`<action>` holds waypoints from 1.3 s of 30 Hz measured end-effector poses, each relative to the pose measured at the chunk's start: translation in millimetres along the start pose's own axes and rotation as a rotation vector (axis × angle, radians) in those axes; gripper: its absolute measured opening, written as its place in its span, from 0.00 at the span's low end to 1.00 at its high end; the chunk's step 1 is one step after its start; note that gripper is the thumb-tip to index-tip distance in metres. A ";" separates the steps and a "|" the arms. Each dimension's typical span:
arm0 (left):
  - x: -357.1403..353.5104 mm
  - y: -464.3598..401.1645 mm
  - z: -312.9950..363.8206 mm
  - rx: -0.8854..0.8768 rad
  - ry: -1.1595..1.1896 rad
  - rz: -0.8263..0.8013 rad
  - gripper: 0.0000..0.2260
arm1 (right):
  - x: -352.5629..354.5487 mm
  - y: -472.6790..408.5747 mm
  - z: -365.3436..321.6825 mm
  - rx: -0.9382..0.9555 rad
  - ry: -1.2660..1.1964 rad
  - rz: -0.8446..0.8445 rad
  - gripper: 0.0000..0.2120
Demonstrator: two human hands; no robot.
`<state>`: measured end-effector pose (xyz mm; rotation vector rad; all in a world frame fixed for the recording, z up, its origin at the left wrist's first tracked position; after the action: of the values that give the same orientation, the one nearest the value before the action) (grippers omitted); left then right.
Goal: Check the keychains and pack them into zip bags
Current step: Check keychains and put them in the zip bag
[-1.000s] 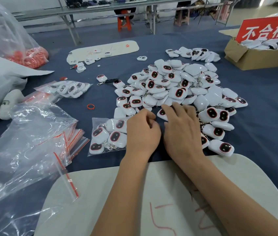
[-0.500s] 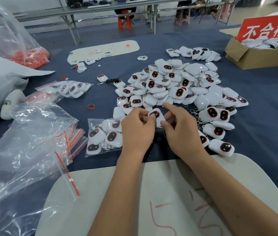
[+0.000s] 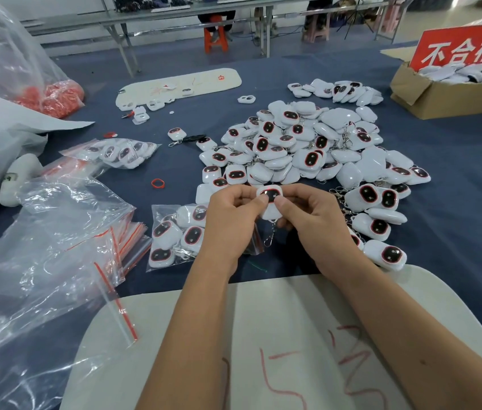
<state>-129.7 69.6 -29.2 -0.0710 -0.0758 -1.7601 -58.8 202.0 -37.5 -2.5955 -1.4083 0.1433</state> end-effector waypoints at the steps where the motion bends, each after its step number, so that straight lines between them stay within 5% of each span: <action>1: 0.0 0.7 0.1 0.001 -0.001 -0.011 0.03 | 0.5 -0.3 0.2 -0.002 0.005 0.004 0.09; 39: 8.5 2.7 -1.1 -0.073 0.069 -0.116 0.07 | 2.7 0.2 2.8 -0.102 -0.066 -0.073 0.08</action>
<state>-128.7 60.7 -29.5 -0.0600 0.0348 -1.8794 -57.7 204.4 -40.3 -2.6386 -1.5706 0.1520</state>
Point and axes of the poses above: each hand's wrist, its own y-axis away from the middle knuckle, its own x-axis out of the back of the hand, z = x × y, the point moved 3 cm from there along -y, towards the middle knuckle, and after that the axes turned 7 degrees about z, right-handed, at the moved point
